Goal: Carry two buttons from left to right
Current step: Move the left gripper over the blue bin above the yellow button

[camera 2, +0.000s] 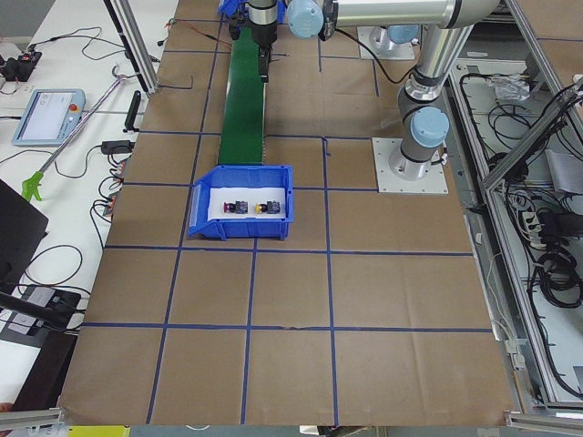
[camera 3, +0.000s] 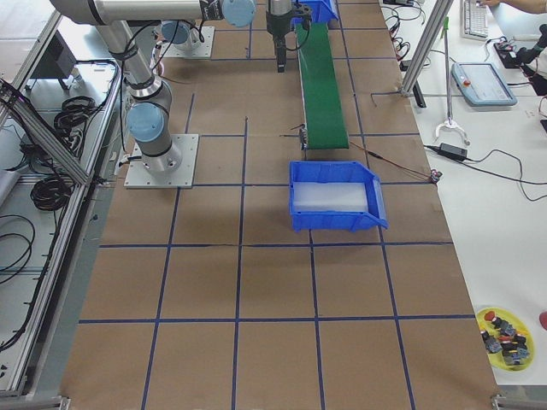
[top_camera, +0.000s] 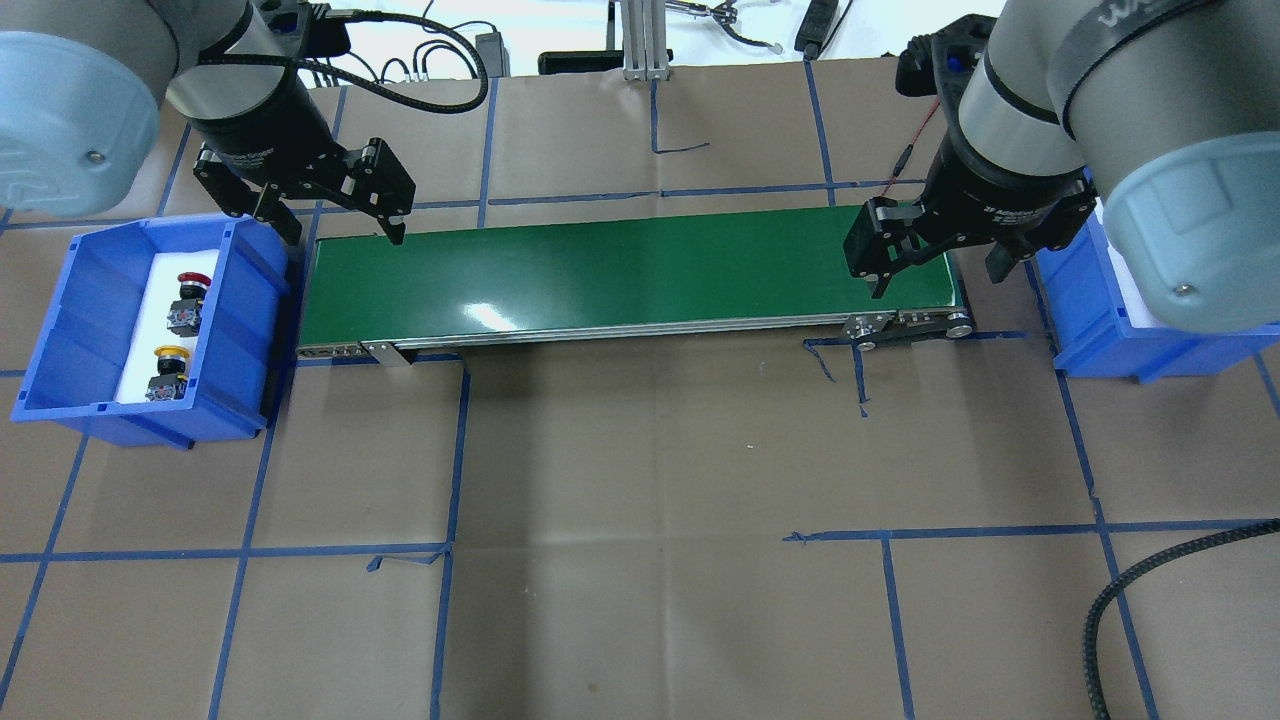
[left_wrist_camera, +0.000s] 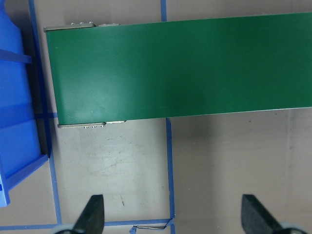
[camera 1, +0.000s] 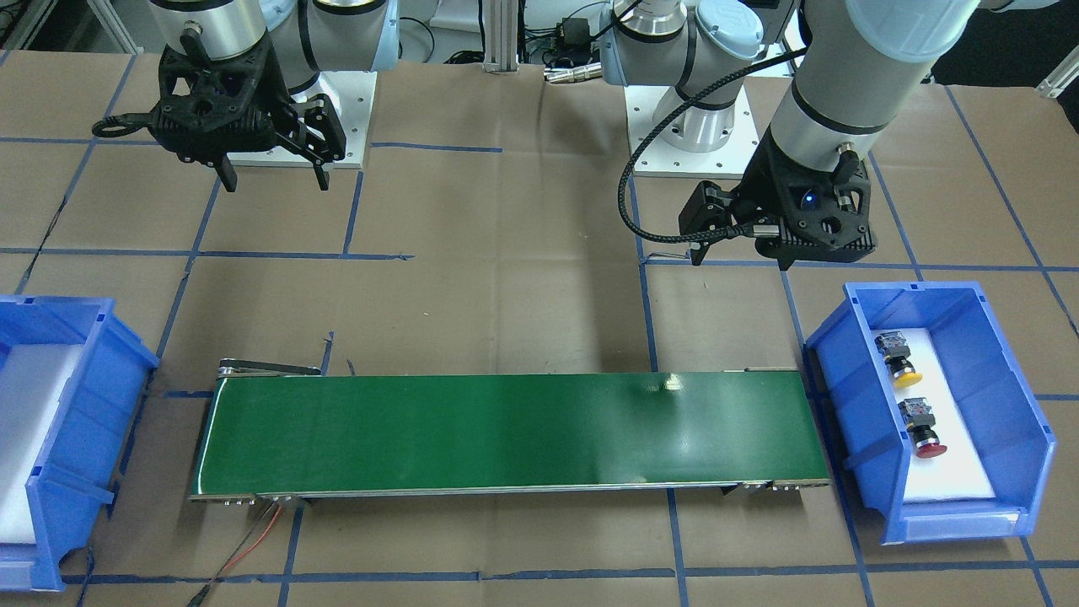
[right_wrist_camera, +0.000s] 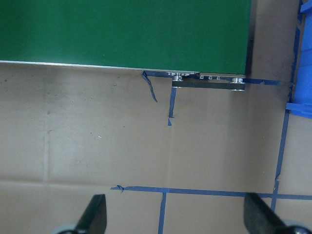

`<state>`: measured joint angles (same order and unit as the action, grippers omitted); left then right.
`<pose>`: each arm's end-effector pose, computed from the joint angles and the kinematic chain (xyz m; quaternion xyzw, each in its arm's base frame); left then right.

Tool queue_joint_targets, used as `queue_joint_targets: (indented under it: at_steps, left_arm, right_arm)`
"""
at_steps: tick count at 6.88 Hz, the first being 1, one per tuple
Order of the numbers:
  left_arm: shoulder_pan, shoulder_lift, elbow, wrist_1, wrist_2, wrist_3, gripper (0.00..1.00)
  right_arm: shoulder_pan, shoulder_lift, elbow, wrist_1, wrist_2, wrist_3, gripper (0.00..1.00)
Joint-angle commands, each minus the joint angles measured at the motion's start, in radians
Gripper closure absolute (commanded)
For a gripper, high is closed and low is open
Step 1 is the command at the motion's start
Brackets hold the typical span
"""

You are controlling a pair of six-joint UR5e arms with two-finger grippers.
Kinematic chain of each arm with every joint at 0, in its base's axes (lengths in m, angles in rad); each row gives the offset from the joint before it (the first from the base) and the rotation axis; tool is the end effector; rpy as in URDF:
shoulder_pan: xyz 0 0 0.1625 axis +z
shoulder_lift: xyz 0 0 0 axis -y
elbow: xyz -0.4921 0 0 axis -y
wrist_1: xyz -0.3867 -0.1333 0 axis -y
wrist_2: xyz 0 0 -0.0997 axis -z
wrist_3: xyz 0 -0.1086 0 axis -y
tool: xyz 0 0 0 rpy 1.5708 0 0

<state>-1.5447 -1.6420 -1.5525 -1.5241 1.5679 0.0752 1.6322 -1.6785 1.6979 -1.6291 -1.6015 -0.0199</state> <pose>-0.1200 -0.5235 0.5237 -0.0245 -0.9997 -0.0030 0.0016 0.1566 -0.4288 0.5397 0.0403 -0.9989 0.0198 0.0149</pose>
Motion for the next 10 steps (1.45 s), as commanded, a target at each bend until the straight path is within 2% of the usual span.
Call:
queue_joint_targets:
  at_steps: [1,7,9,10]
  left_arm:
    - [0.000,0.002,0.002,0.001,0.001,0.000,0.00]
    - [0.008,0.011,-0.017,0.005,0.004,0.002,0.00]
    - [0.084,0.011,-0.017,0.004,-0.005,0.009,0.00]
    - [0.150,0.010,-0.026,0.005,-0.008,0.097,0.00]
  right_arm:
    - [0.000,0.000,0.000,0.000,0.000,0.000,0.00]
    - [0.000,0.000,0.002,0.000,0.000,0.002,0.00]
    - [0.002,-0.001,0.002,0.000,0.002,0.002,0.00]
    - [0.000,0.000,0.002,0.000,0.002,0.002,0.00]
